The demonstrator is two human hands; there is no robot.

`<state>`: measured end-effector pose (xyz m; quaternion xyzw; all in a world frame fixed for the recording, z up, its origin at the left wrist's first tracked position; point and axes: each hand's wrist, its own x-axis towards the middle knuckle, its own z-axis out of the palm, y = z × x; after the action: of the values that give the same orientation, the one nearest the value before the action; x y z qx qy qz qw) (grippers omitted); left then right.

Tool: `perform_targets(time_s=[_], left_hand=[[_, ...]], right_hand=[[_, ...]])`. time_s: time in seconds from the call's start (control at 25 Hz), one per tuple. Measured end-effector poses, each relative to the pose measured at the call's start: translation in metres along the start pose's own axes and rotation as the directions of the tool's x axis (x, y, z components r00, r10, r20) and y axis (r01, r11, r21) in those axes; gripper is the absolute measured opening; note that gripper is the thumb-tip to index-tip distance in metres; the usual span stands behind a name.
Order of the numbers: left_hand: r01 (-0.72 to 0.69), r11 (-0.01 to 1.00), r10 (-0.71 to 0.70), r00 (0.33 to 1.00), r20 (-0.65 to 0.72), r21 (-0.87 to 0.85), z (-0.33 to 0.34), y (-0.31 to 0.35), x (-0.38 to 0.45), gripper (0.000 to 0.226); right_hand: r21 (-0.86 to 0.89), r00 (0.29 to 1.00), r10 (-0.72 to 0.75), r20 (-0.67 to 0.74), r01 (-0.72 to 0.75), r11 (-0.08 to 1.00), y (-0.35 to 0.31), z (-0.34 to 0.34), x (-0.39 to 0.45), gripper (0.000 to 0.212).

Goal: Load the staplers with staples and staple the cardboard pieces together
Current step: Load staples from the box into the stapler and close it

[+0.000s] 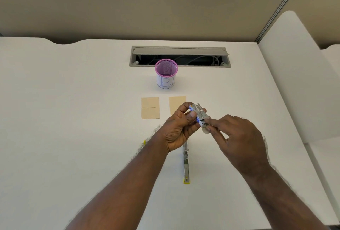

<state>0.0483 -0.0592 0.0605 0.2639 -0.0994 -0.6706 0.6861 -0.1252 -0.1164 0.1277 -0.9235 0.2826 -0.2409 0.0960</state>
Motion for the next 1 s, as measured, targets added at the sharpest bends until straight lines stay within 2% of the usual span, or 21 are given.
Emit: perform_targets(time_s=[0.16,0.24,0.4,0.64,0.8,1.0], left_hand=[[-0.007,1.0,0.007,1.0,0.021,-0.006,-0.001,-0.001,0.0,0.049],[-0.005,1.0,0.005,1.0,0.015,0.002,-0.001,-0.001,0.0,0.045],[-0.007,1.0,0.007,1.0,0.005,0.013,-0.002,-0.002,-0.001,0.028],[-0.007,0.998,0.004,0.999,0.048,0.062,-0.001,-0.003,0.0,0.044],[-0.008,0.997,0.006,1.0,0.029,0.081,-0.002,-0.006,0.001,0.022],[-0.007,0.996,0.006,1.0,0.008,0.092,-0.003,-0.006,-0.001,0.019]], right_hand=[[0.036,0.99,0.136,0.045,-0.137,0.99,-0.008,-0.006,0.004,0.009],[0.049,0.98,0.19,0.065,-0.193,0.98,-0.011,-0.008,0.006,0.005],[0.02,0.973,0.196,0.119,-0.2,0.98,-0.011,-0.011,0.01,0.006],[-0.075,0.916,0.357,0.185,-0.349,0.934,-0.015,-0.015,0.014,0.017],[-0.127,0.852,0.462,0.249,-0.444,0.887,-0.014,-0.016,0.023,0.024],[-0.175,0.823,0.479,0.305,-0.446,0.878,-0.012,-0.018,0.028,0.017]])
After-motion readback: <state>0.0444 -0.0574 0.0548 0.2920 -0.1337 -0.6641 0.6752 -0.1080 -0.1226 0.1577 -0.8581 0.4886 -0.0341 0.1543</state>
